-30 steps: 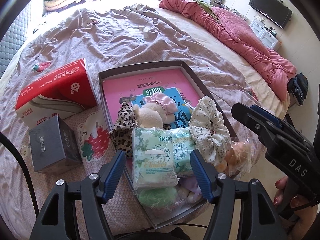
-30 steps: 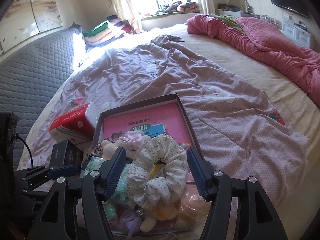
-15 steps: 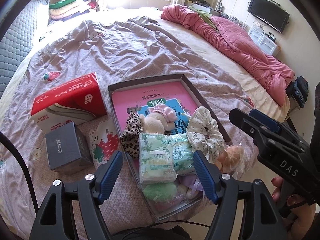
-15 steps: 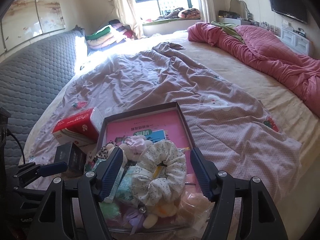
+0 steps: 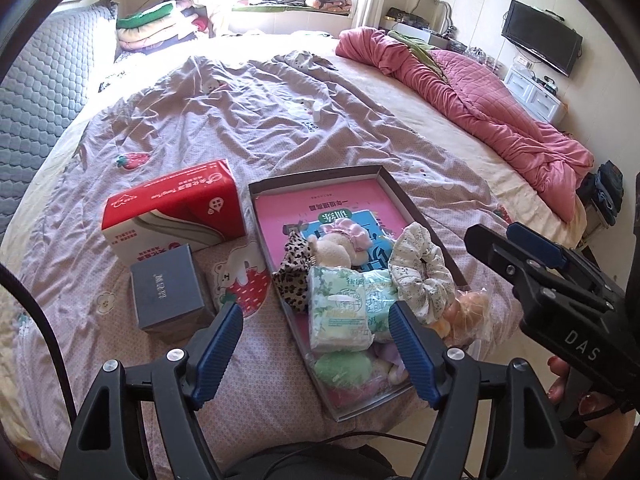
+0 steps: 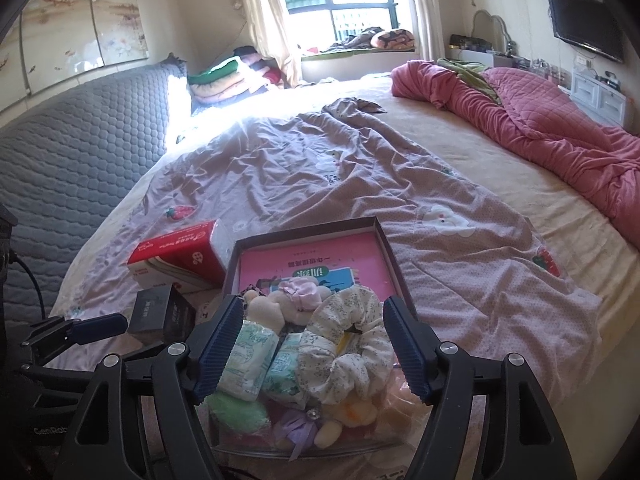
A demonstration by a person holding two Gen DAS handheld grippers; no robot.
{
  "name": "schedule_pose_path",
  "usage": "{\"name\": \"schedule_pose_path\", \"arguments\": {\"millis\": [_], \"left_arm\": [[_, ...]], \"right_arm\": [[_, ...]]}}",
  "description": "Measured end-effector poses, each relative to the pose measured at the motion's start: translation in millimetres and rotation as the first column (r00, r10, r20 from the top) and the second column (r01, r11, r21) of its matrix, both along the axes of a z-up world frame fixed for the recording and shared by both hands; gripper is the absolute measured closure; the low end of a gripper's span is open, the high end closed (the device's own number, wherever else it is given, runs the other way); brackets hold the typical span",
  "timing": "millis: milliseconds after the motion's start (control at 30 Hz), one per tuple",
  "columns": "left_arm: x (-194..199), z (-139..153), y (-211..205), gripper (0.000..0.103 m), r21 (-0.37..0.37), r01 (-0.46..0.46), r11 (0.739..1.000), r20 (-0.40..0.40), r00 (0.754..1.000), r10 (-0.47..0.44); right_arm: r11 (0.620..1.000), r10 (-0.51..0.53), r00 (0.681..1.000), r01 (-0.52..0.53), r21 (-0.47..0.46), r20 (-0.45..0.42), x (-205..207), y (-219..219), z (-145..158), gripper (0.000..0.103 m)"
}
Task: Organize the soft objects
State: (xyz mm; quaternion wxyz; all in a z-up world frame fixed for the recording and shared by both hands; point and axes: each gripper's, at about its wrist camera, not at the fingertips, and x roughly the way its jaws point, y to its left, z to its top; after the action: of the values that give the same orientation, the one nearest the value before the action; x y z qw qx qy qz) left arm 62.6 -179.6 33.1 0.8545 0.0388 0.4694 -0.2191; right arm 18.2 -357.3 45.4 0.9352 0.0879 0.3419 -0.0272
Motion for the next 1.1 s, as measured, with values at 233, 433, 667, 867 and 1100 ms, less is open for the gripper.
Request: {"name": "schedule_pose_path", "arguments": {"millis": [233,433,667,867,1100], "left_arm": [[-11.3,1.3,13.2,0.028,0.0,-0.015,1.0,0.009,1.0,0.015],[-25.1,-2.1,28.2,0.028,0.003,-0.04,0.999,0.015,0.999,0.04],[-44.0,-10.0,40.5,0.028,0.014,-0.05,0.999,0.009,0.999,0.05],[-57.2,-13.7,48.9,0.028,0.012,-0.061,0.998,0.009,0.998,0.061],[-72.3,-10.1,57.8,0.028,0.0,-0.087,0.996,0.007,0.996,0.087]], "right_arm": [[1.0,-0.012,1.0,0.012,-0.009,0.01,-18.7,10.8,4.0,0.029],[0.999,-0.017,1.0,0.017,-0.028,-0.022,-32.7,25.4,-3.9,0.029],[0.999,-0.041,0.996,0.038,-0.03,-0.075,-46.2,40.2,-19.2,0.029],[0.998,-0.053,0.994,0.05,-0.026,-0.096,-61.2,48.7,-23.2,0.029],[0.998,-0.042,0.998,0.04,-0.054,-0.036,-85.0,66.1,-5.0,0.029]]}}
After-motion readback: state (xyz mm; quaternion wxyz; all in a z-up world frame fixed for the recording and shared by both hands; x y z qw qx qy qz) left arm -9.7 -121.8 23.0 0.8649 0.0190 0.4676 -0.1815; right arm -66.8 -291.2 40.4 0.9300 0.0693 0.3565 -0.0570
